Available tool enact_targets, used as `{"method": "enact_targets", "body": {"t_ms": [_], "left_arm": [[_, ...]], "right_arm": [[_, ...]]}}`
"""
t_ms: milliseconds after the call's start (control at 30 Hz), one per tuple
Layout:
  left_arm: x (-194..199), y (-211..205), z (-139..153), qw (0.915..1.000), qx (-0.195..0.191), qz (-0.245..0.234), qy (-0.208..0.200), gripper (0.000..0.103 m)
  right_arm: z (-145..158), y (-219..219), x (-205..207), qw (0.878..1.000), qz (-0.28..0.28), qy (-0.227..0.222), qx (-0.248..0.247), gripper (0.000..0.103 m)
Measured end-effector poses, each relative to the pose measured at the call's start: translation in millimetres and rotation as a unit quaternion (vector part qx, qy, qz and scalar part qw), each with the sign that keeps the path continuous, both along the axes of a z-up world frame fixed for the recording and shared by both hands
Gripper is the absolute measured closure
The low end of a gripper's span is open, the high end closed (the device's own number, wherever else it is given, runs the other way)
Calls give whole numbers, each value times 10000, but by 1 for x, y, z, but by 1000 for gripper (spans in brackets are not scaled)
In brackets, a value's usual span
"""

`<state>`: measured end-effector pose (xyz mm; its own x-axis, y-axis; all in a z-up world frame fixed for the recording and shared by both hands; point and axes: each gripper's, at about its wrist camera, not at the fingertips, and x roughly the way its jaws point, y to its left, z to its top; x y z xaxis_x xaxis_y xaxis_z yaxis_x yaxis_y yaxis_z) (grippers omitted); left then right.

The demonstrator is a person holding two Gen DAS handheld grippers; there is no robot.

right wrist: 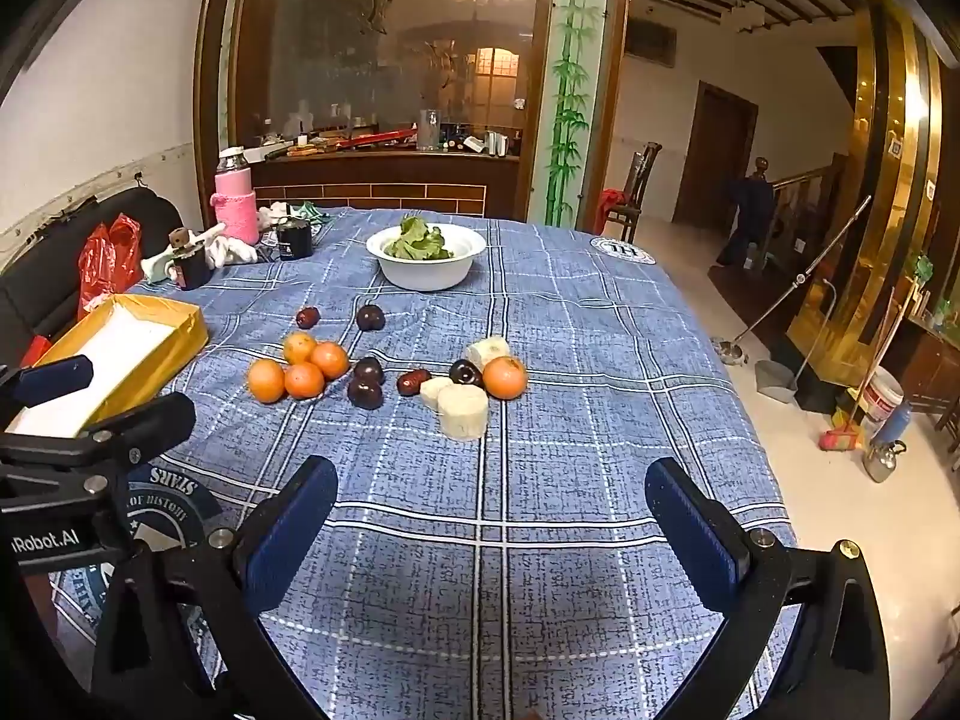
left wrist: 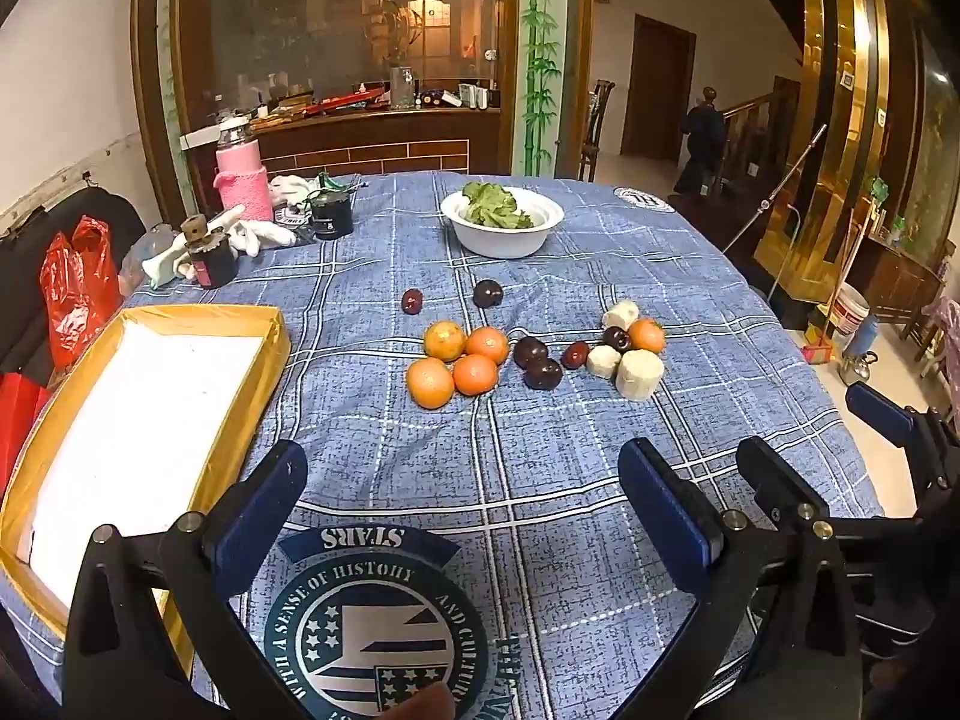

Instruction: Organize fruits

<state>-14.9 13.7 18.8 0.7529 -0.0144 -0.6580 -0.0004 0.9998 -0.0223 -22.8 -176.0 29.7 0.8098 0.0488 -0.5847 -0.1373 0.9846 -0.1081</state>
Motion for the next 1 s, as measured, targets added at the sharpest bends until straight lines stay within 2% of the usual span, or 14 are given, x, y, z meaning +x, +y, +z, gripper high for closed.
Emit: {"method": "enact_targets", "body": {"t_ms": [733, 1000], "left_arm": [[3, 13, -4, 9998, -26, 111, 133, 0], [8, 21, -8, 9994, -169, 215, 201, 0]], "right_arm": [[-8, 17, 9, 9999, 50, 137, -52, 0], [-10, 24, 16, 9998, 8, 175, -109, 0]]}}
